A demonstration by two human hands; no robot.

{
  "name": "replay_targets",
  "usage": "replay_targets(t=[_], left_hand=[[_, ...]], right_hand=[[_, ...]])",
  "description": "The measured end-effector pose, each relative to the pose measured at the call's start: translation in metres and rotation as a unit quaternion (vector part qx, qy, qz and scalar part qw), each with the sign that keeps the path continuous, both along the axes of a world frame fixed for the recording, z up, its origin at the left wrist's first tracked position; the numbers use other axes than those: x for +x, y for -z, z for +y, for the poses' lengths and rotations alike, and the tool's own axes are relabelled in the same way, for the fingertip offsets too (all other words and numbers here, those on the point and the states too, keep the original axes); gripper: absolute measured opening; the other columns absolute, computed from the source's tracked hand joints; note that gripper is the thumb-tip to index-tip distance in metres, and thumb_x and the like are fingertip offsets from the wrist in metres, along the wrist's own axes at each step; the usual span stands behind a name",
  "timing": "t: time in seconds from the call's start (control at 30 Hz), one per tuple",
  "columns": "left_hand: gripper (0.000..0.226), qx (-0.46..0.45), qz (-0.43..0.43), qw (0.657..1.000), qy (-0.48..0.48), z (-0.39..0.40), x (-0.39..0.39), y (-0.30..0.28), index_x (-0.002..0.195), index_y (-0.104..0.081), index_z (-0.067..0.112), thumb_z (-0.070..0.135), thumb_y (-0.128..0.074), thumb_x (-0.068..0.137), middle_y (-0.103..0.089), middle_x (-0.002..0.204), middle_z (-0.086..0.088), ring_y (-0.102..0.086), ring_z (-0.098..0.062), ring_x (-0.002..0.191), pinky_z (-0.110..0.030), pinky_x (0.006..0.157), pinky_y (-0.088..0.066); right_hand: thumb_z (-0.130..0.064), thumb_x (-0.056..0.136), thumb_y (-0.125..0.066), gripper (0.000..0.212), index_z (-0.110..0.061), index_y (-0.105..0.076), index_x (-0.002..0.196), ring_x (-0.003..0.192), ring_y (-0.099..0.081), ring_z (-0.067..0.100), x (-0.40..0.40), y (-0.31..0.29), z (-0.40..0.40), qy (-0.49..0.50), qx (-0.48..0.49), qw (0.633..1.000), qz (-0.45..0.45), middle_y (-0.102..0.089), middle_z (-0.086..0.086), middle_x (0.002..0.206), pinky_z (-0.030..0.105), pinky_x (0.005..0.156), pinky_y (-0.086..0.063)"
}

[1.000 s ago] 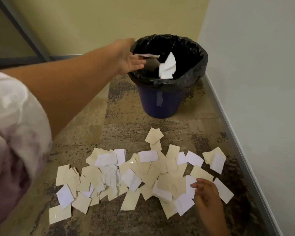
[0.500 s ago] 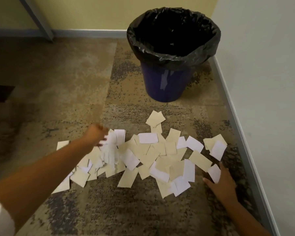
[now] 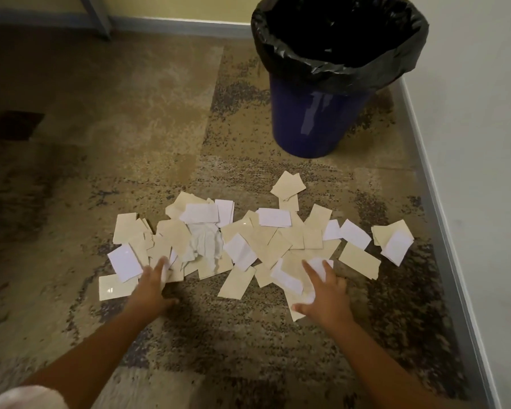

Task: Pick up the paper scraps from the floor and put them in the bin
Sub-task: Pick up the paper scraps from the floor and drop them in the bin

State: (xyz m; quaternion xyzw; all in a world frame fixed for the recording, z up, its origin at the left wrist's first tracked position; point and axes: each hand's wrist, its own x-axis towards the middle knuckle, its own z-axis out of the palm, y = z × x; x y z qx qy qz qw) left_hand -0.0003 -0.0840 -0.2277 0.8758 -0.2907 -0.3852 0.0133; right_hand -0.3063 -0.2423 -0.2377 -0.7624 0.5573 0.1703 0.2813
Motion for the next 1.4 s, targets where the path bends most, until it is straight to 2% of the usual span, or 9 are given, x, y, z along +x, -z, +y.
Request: replay_targets(t=[0.1, 0.3, 0.43, 0.6, 0.8, 1.03, 1.2, 1.33, 1.4], left_hand=[[0.099, 0.042, -0.056, 0.997, 0.036, 0.006, -0.019, 0.013, 0.149, 0.002, 0.034, 0.044, -0.067, 0.079, 0.004, 0.158, -0.014, -0.014, -0.043, 0.142, -0.051, 0.115, -0.025], [0.081, 0.020, -0.067, 0.997, 0.036, 0.008, -0.054, 0.019, 0.149, 0.001, 0.034, 0.039, -0.054, 0.090, 0.012, 0.158, -0.010, 0.005, -0.042, 0.144, -0.050, 0.114, -0.026], [0.067, 0.003, -0.082, 0.994, 0.072, 0.015, -0.076, 0.016, 0.150, -0.008, 0.031, 0.031, -0.046, 0.095, 0.007, 0.159, -0.009, -0.003, -0.038, 0.145, -0.047, 0.116, -0.025], [0.052, -0.052, -0.058, 0.995, 0.067, 0.016, -0.097, 0.015, 0.145, -0.028, 0.027, 0.018, -0.043, 0.095, -0.006, 0.158, -0.008, -0.006, -0.036, 0.145, -0.045, 0.118, -0.021], [0.035, -0.169, -0.041, 0.976, 0.133, 0.004, -0.110, 0.018, 0.127, -0.049, 0.018, 0.024, -0.049, 0.093, -0.036, 0.143, -0.001, -0.034, -0.019, 0.132, -0.028, 0.111, -0.033], [0.076, -0.118, -0.043, 0.986, -0.112, -0.046, -0.131, 0.013, 0.133, -0.037, 0.005, 0.041, -0.072, 0.076, -0.042, 0.134, -0.014, -0.040, -0.027, 0.125, -0.034, 0.105, -0.038], [0.097, -0.006, -0.015, 0.966, -0.259, -0.073, -0.139, 0.002, 0.138, -0.021, -0.002, 0.042, -0.076, 0.071, -0.030, 0.141, -0.024, -0.034, -0.035, 0.131, -0.038, 0.106, -0.035], [0.090, 0.012, 0.023, 0.952, -0.306, -0.077, -0.130, 0.010, 0.139, -0.021, 0.006, 0.035, -0.077, 0.073, -0.024, 0.143, -0.024, -0.032, -0.039, 0.131, -0.045, 0.103, -0.036], [0.082, 0.017, 0.038, 0.955, -0.295, -0.076, -0.125, 0.015, 0.137, -0.028, 0.010, 0.034, -0.075, 0.075, -0.023, 0.142, -0.023, -0.032, -0.040, 0.129, -0.048, 0.102, -0.037]], right_hand=[[-0.046, 0.079, -0.068, 0.088, -0.047, -0.010, 0.145, 0.136, -0.017, 0.033, 0.006, -0.003, 0.003, -0.033, -0.013, 0.999, 0.026, 0.002, -0.001, 0.158, 0.039, 0.103, -0.039], [-0.045, 0.092, -0.048, 0.058, -0.040, -0.024, 0.144, 0.137, -0.029, 0.030, -0.009, -0.010, -0.004, -0.067, 0.004, 0.997, -0.024, -0.015, 0.001, 0.157, 0.038, 0.106, -0.035], [-0.033, 0.098, -0.040, 0.046, -0.038, -0.029, 0.143, 0.130, -0.046, 0.015, -0.019, -0.021, 0.003, -0.033, -0.040, 0.995, -0.087, -0.039, -0.001, 0.149, 0.029, 0.103, -0.039], [-0.025, 0.098, -0.041, 0.044, -0.029, -0.037, 0.142, 0.082, -0.066, 0.022, -0.010, -0.026, 0.013, 0.054, -0.134, 0.981, -0.126, -0.071, 0.008, 0.100, 0.029, 0.066, -0.049], [-0.024, 0.091, -0.057, 0.034, -0.014, -0.057, 0.124, 0.096, -0.065, 0.025, -0.002, -0.025, 0.016, 0.262, -0.057, 0.912, -0.311, -0.065, 0.006, 0.111, 0.039, 0.073, -0.060], [-0.019, 0.089, -0.061, 0.026, -0.011, -0.061, 0.114, 0.090, -0.062, 0.020, -0.025, -0.030, 0.012, 0.423, 0.004, 0.824, -0.377, -0.063, 0.005, 0.100, 0.019, 0.047, -0.055], [-0.018, 0.091, -0.057, 0.013, -0.010, -0.062, 0.098, 0.076, -0.059, 0.010, -0.039, -0.039, 0.020, 0.403, 0.010, 0.846, -0.349, -0.063, 0.004, 0.087, 0.020, 0.048, -0.054], [-0.022, 0.093, -0.051, 0.015, -0.012, -0.063, 0.092, 0.071, -0.054, 0.001, -0.044, -0.045, 0.029, 0.307, -0.095, 0.903, -0.286, -0.058, -0.011, 0.074, 0.013, 0.057, -0.037], [-0.023, 0.094, -0.050, 0.015, -0.016, -0.063, 0.094, 0.074, -0.058, 0.006, -0.045, -0.046, 0.031, 0.284, -0.114, 0.910, -0.278, -0.062, -0.009, 0.078, 0.021, 0.061, -0.043]])
